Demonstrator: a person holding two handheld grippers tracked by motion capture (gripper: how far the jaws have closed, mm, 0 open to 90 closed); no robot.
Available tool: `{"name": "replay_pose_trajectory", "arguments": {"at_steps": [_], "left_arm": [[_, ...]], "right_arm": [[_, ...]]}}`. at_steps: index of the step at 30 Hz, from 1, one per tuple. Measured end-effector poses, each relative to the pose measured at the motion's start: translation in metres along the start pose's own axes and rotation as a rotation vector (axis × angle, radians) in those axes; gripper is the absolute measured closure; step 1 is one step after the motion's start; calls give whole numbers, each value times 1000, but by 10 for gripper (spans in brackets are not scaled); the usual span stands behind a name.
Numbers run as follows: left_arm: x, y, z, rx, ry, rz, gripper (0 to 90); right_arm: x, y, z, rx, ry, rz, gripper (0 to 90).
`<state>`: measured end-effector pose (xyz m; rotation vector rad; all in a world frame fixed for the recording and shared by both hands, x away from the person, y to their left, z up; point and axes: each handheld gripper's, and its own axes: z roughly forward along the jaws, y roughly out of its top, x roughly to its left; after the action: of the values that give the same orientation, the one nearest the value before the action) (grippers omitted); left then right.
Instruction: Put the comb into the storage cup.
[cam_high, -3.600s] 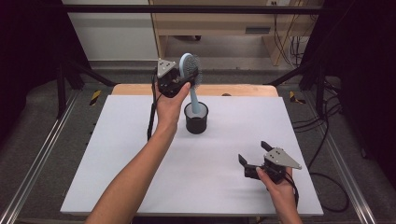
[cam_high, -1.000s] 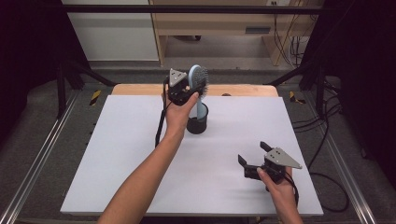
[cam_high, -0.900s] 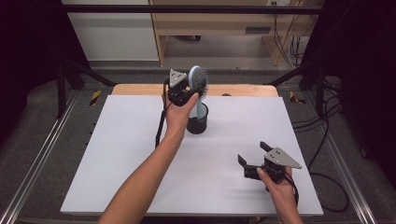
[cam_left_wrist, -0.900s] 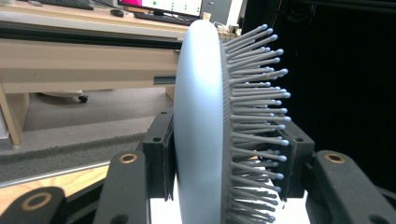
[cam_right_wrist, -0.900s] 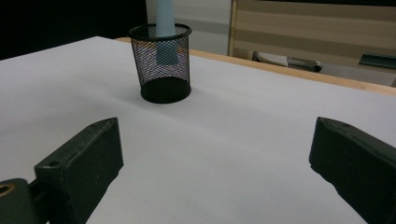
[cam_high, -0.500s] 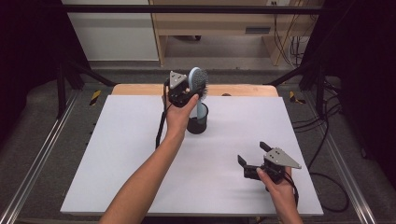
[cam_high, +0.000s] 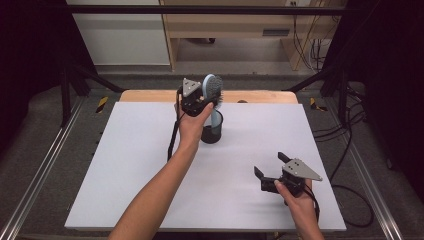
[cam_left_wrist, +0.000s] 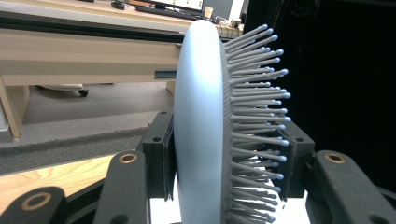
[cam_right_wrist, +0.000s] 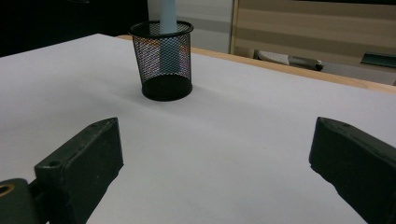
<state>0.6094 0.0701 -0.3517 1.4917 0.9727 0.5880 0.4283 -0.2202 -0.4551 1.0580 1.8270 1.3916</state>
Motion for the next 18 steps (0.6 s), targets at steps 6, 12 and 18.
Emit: {"name": "replay_pose_trajectory", "arguments": {"at_steps": [6, 12, 18], "left_arm": [[0, -3, 1, 1, 1, 2, 498], [3, -8, 1, 8, 3, -7, 497], [5, -11, 1, 12, 1, -9, 497]], "right_arm": [[0, 0, 0, 1, 1, -6, 31], [1, -1, 1, 8, 3, -9, 31], [1, -1, 2, 12, 5, -11, 31]]}}
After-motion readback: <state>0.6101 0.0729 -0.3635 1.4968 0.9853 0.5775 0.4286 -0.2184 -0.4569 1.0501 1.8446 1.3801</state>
